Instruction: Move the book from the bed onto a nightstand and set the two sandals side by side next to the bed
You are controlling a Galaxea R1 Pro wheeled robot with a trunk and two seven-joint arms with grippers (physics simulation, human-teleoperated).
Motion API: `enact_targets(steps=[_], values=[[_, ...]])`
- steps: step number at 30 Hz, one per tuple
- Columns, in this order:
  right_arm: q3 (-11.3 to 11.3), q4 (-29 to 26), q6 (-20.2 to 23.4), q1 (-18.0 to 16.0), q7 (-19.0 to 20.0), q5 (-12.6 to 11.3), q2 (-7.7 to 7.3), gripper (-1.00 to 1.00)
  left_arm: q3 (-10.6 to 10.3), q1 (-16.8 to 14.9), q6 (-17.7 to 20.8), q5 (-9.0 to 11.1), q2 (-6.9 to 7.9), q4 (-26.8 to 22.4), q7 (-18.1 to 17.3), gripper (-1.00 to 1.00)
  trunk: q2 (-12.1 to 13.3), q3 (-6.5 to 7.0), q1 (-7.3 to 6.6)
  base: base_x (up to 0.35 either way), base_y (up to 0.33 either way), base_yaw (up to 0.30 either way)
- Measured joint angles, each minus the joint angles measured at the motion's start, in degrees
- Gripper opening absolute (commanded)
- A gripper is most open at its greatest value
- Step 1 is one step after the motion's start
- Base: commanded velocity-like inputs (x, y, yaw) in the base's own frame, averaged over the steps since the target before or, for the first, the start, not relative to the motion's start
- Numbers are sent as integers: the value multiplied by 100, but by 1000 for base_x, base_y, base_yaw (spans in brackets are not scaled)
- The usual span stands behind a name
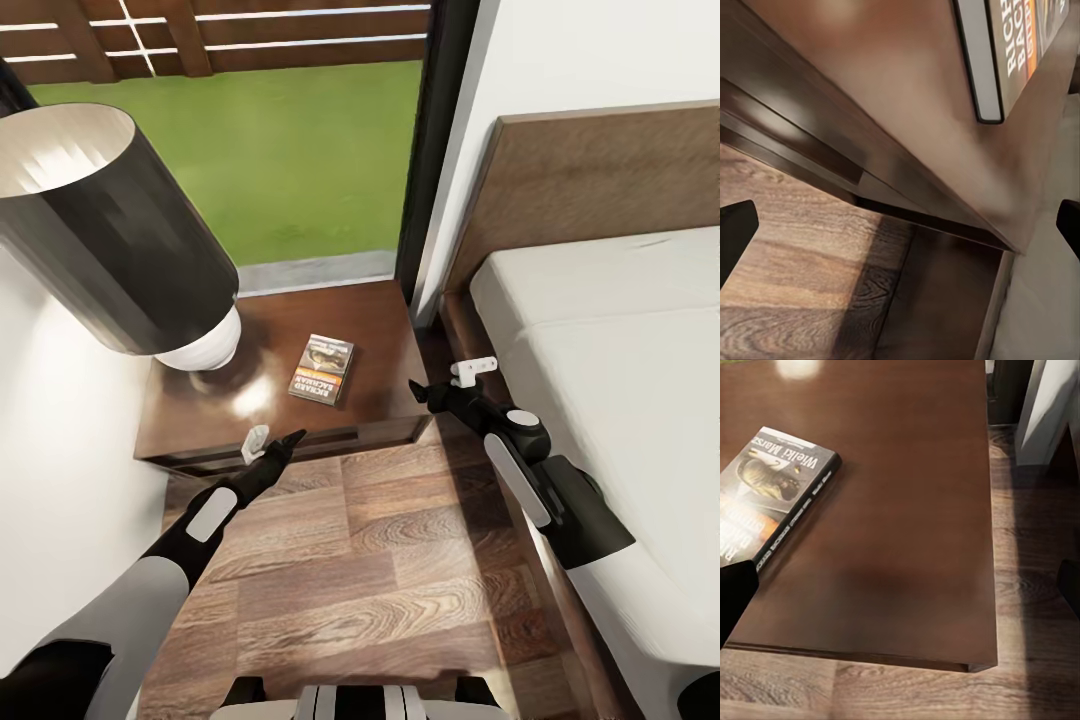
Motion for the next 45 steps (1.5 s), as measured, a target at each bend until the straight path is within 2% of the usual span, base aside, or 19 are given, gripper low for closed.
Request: enact_targets(steps=[12, 26, 37, 40, 45], values=[[0, -1, -3, 0, 0, 0, 0, 100, -7, 0, -31, 5, -23, 0, 13, 100, 0, 8, 0, -1, 0, 0], [1, -5, 9, 0, -55, 36, 0, 100, -31, 0, -58, -33, -87, 0, 40, 100, 0, 129, 0, 0, 0, 0], [-17, -27, 39, 261, -71, 37, -3, 100, -90, 0, -174, -81, -101, 125, 101, 100, 0, 232, 0, 0, 0, 0], [-16, -32, 37, 346, -71, 45, -2, 100, -98, 0, -224, -159, -91, 202, 101, 100, 119, 314, -65, 0, 0, 0], [-18, -29, 32, 502, -73, 50, -4, 100, -103, 0, -267, -627, -95, 358, 106, 100, 319, 450, -175, 0, 0, 0]])
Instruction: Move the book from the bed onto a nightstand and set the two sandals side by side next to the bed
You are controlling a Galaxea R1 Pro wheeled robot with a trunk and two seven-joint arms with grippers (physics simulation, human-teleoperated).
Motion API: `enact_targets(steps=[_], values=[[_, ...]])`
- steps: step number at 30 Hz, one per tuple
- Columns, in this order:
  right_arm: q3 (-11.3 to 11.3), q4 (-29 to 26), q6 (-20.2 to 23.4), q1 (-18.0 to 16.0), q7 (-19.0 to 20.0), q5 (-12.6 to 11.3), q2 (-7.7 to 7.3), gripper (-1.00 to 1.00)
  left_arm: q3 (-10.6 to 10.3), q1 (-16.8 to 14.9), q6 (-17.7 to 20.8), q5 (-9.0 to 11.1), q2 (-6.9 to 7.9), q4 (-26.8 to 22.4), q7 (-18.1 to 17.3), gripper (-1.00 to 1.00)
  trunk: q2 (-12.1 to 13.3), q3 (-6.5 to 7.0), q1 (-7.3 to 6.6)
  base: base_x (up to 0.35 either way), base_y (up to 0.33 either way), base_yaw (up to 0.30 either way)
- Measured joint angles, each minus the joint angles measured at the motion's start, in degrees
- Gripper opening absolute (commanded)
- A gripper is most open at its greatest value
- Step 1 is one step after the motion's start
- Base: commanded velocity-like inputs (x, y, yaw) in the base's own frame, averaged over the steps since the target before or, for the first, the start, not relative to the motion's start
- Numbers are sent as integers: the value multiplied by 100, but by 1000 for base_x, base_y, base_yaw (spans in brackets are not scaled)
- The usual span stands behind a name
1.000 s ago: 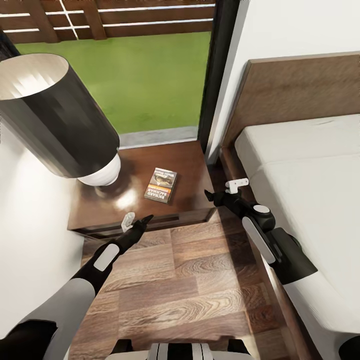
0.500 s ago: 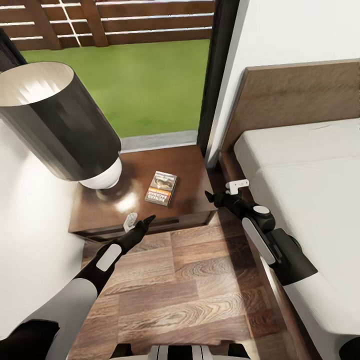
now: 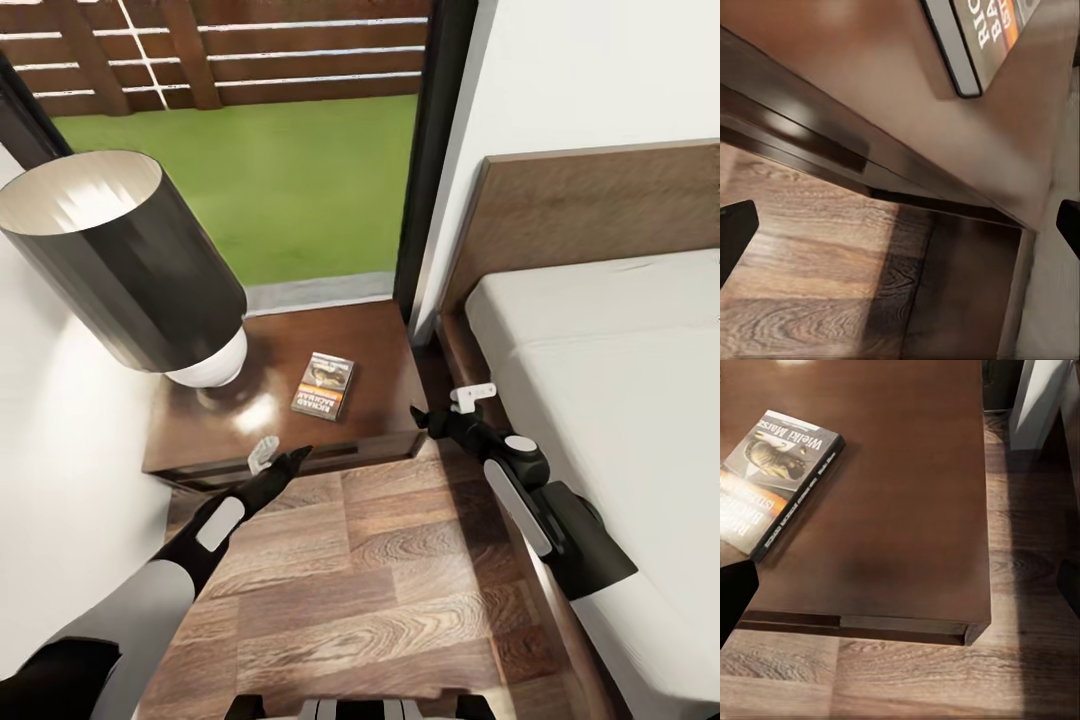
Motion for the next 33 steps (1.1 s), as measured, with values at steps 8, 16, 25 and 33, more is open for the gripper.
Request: enact_targets(steps=[8, 16, 25, 33], values=[[-1, 25, -11, 235, -6, 5, -2, 100, -5, 0, -180, -508, -20, 308, 227, 100, 321, 219, -176, 0, 0, 0], [3, 57, -12, 402, -6, -9, 4, 100, 0, 0, -510, -967, -34, 846, 263, 100, 642, 438, -352, 0, 0, 0], [4, 436, -19, 442, -101, -13, 11, 100, 26, 0, -636, -1378, -107, 1300, 251, 100, 964, 667, -528, 0, 0, -2], [-43, 1837, -126, 448, -388, 3, 226, 100, 32, 27, -769, -1524, -148, 1807, 280, 100, 1284, 885, -703, 0, 0, -52]])
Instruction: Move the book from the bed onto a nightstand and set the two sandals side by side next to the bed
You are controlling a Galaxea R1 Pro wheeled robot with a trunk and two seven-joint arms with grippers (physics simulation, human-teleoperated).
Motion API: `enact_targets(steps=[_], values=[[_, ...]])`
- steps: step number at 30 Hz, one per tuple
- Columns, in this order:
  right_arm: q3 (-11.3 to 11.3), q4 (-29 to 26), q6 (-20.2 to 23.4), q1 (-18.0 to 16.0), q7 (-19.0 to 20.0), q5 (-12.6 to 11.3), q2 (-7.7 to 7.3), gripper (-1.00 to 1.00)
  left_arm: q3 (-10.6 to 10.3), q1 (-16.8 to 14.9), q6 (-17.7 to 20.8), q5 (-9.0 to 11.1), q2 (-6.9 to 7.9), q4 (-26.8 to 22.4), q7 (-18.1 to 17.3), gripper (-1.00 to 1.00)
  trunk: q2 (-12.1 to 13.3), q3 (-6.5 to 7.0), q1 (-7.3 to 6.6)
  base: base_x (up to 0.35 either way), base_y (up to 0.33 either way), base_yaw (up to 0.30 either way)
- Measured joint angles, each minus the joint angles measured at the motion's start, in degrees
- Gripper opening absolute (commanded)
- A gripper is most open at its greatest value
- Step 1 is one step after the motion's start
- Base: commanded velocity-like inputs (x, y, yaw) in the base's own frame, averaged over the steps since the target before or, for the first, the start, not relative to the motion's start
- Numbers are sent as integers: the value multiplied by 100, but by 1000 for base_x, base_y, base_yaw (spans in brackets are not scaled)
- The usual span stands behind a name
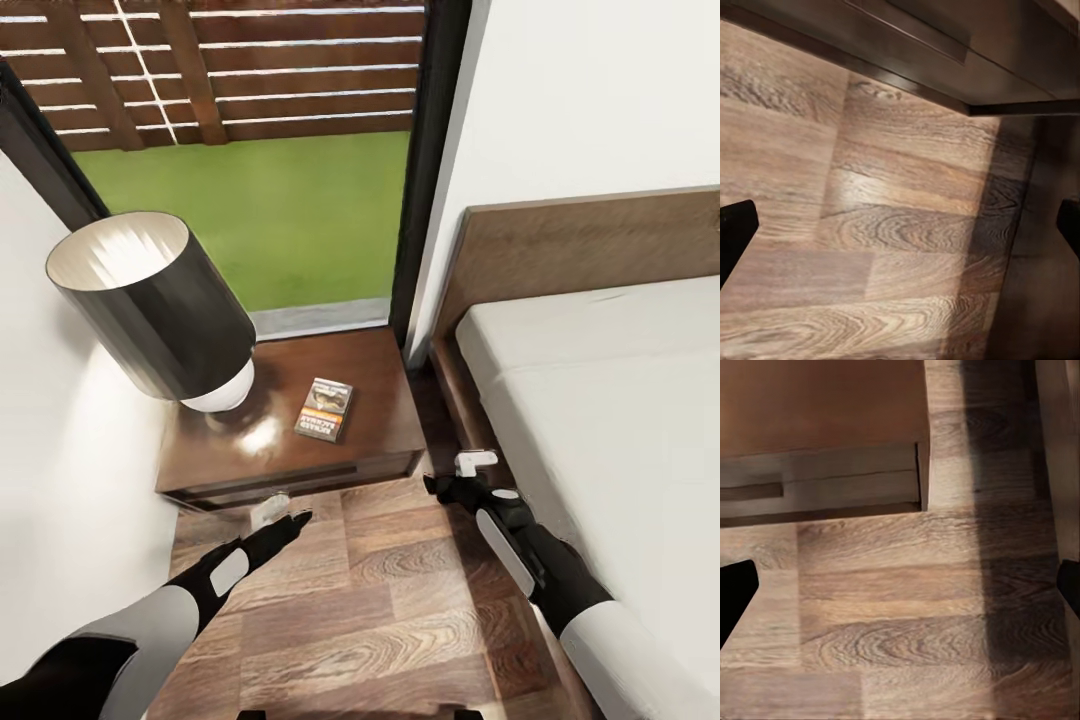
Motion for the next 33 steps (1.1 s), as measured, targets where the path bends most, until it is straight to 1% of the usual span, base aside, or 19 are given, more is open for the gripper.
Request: enact_targets(steps=[2, 3, 5, 10, 12, 13, 16, 17, 21, 23, 26, 27, 28, 29, 32, 33], values=[[-3, 106, -33, 0, -62, 4, 45, 100, 2, 15, -59, -71, -1, 72, 3, 100, 42, 37, -23, 0, 0, -65], [-2, 180, -57, 0, -149, 3, 73, 100, 1, 28, -115, -148, 1, 123, 7, 100, 42, 47, -23, 0, 0, -67], [6, 258, -82, 0, -325, 4, 101, 100, 1, 51, -186, -238, 4, 175, 12, 100, 42, 66, -23, 0, 0, -69], [14, 320, -122, 0, -654, -7, 144, 100, 3, 119, -252, -320, 12, 210, 17, 100, 42, 113, -23, 0, 0, -70], [15, 340, -134, 0, -712, -16, 153, 100, 3, 130, -261, -333, 13, 215, 19, 100, 42, 132, -23, 0, 0, -46], [16, 436, -145, 0, -770, -27, 162, 100, 1, 145, -269, -345, 14, 222, 36, 100, 42, 139, -23, 0, 0, -18], [26, 688, -158, 0, -768, -19, 167, 100, -4, 180, -274, -359, 15, 223, 135, 100, 42, 151, -23, 0, 0, -9], [63, 886, -213, 1, -753, 1, 168, 100, -6, 212, -281, -368, 20, 222, 198, 100, 42, 152, -22, 0, 0, -3], [178, 1187, -392, 0, -747, 3, 169, 100, -11, 242, -335, -371, 36, 219, 242, 100, 42, 155, -22, 0, 0, -1], [200, 1363, -483, 0, -759, -26, 169, 100, -15, 268, -366, -373, 56, 221, 262, 100, 42, 155, -22, 0, 0, 0], [199, 1455, -504, 0, -774, -42, 174, 100, -20, 299, -373, -405, 64, 222, 342, 100, 42, 155, -23, 0, 0, 0], [198, 1565, -510, 5, -781, -49, 189, 100, -22, 323, -377, -519, 64, 222, 443, 100, 42, 157, -22, 0, 0, 0], [197, 1617, -512, 5, -782, -51, 196, 100, -20, 333, -379, -576, 63, 221, 483, 100, 42, 161, -23, 0, 0, 0], [196, 1726, -514, 7, -784, -52, 207, 100, -18, 347, -381, -699, 59, 219, 552, 100, 42, 166, -23, 0, 0, 0], [194, 1890, -517, 8, -785, -52, 223, 100, -15, 367, -385, -892, 49, 219, 651, 100, 42, 186, -23, 0, 0, 0], [195, 1990, -518, 8, -786, -52, 229, 100, -12, 380, -388, -1002, 43, 220, 709, 100, 42, 194, -23, 0, 0, 0]])
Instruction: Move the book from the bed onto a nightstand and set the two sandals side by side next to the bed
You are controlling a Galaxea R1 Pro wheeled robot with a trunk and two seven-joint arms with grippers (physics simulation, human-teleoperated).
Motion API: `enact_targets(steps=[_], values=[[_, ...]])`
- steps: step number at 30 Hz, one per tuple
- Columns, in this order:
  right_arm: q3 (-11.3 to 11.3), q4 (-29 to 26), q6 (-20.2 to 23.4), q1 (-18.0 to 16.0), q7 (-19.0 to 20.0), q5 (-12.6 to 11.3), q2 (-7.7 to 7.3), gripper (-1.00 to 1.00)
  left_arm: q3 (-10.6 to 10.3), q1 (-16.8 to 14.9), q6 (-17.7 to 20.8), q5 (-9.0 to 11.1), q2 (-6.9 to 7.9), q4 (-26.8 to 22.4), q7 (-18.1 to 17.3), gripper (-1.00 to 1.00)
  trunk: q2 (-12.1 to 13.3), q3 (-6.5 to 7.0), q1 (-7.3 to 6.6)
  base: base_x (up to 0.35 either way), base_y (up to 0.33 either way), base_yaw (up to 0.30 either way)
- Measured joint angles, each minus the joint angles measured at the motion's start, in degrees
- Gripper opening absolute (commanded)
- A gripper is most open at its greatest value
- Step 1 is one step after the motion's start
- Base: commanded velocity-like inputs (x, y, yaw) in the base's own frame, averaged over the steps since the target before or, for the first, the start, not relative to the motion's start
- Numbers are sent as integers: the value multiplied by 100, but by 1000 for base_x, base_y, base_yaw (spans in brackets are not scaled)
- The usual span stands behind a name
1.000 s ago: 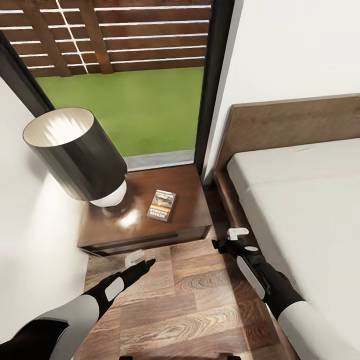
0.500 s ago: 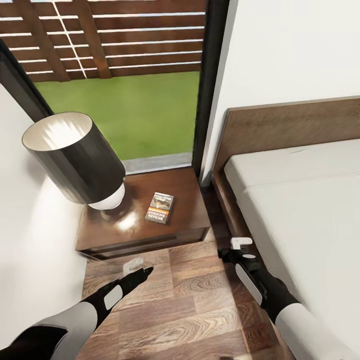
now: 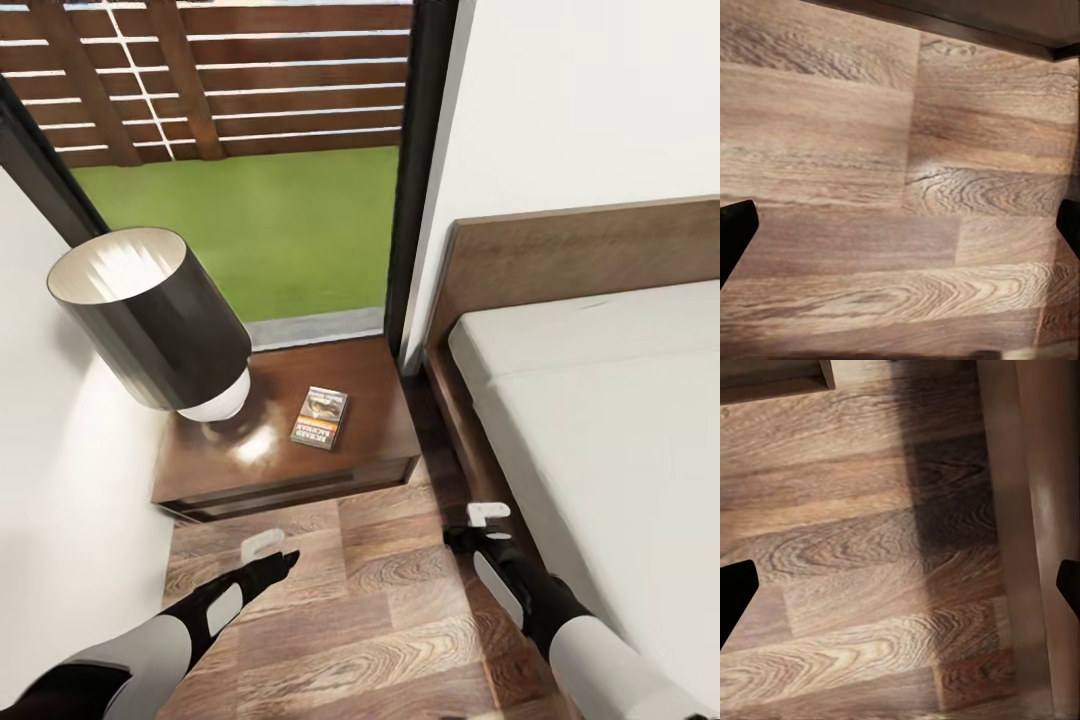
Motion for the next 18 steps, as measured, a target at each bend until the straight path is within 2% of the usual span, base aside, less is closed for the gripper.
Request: enact_targets(steps=[3, 8, 10, 16, 18], values=[[-5, 301, 0, 1, 14, -7, 8, 100, 5, 30, -48, -166, -3, -1, 126, 100, 0, 26, 0, 0, 0, 0], [-15, 491, 2, 0, 25, -29, 10, 100, 8, 44, -84, -205, 6, -5, 169, 100, 0, 72, 0, 0, 0, 0], [-71, 666, 13, 0, 19, -241, 6, 100, 9, 49, -97, -218, 19, -3, 179, 100, 0, 90, 0, 0, 0, 0], [-150, 758, 30, -1, 4, -514, 2, 100, 9, 75, -104, -222, 42, 1, 185, 100, 0, 146, 0, 0, 0, 0], [-162, 795, 18, -1, 10, -610, 2, 100, 2, 201, -111, -227, 65, 0, 183, 100, 0, 165, 0, 0, 0, 0]])
